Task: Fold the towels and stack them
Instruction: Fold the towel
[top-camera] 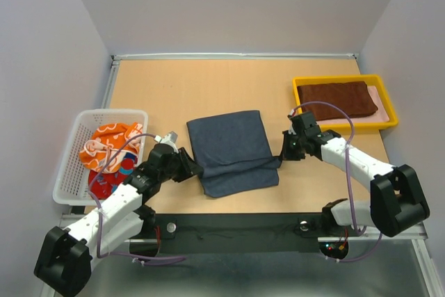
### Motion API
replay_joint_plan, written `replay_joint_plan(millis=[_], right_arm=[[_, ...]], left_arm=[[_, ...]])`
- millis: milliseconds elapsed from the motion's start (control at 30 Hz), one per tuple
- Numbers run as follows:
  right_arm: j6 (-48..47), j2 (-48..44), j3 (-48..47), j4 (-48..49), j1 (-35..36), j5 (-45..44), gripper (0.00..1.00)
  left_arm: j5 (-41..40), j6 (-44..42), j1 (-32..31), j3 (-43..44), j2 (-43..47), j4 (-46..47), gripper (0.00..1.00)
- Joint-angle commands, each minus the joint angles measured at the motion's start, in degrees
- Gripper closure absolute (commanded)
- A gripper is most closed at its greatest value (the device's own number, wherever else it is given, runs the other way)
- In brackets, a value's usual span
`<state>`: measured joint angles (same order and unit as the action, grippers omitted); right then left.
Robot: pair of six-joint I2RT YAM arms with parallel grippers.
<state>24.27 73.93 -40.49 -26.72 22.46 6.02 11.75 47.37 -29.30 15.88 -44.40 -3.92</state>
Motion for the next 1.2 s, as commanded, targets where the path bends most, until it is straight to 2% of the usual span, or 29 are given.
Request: replay_joint_plan(millis=[0,67,133,233,267,367,500,600,633,733,800,900,967,1033,1167], right_arm=[[-0.01,-0.54,-0.29,1.23,-0.84,-1.02,0.93],[-0.89,-2.46,0.15,1.23,-0.75,1.43,0.84],[-1.50,-4.66,0.67,0.97,-0.75,4.51,0.74],[-2.39,-9.41,1.29,-0.17,-0.66,14.08,0.61],[-2.47,-10.55,1.46,-0.61,-0.75,19.33,0.60],[-3.79,-12.06,0.94,-4.29,-0.22,26.12,0.56],[-7.39,-11.35,-1.95,-7.91,0.92,21.42,0.47],[-8.80,-8.73,-6.86,-6.77,0.92,14.64,0.47],[-9.06,-6.19,-8.01,-4.42,0.92,12.46,0.46],[-8.89,0.04,-13.54,0.50,0.92,10.33,0.46],[-7.76,3.31,-15.14,3.85,0.92,6.92,0.46],[-6.35,10.14,-18.47,10.00,0.92,0.94,0.46],[-6.26,13.94,-21.55,11.77,0.75,-1.35,0.46],[-6.08,19.21,-23.48,14.49,0.75,-1.36,0.46],[-5.55,27.30,-29.11,17.58,0.13,-0.14,0.47]], left_arm=[[0.99,0.00,-0.67,0.29,0.54,0.94,0.54],[1.52,-0.62,-1.02,1.60,2.03,-0.55,0.43],[1.87,-0.70,-1.29,3.18,5.18,-2.84,0.42],[1.79,-0.27,-1.46,5.29,10.27,-6.61,0.36],[1.18,-0.09,-1.46,5.65,11.52,-7.49,0.34],[-0.93,0.52,-1.55,6.97,14.60,-9.61,0.28],[-4.53,0.44,-1.55,7.76,12.60,-8.48,0.24],[-9.62,-1.40,-1.55,9.60,6.54,-3.74,0.25],[-14.60,-2.37,-1.55,11.26,2.78,-3.29,0.26],[-22.35,-5.09,-1.38,15.13,-5.65,-0.22,0.27],[-24.75,-6.59,-1.46,17.42,-9.89,1.89,0.29],[-27.04,-8.08,-0.85,22.07,-20.51,3.66,0.30],[-27.04,-8.70,-0.23,23.58,-24.31,5.76,0.31],[-26.87,-9.32,1.08,25.51,-29.58,7.61,0.32],[-24.50,-10.28,3.63,28.94,-37.76,9.63,0.40]])
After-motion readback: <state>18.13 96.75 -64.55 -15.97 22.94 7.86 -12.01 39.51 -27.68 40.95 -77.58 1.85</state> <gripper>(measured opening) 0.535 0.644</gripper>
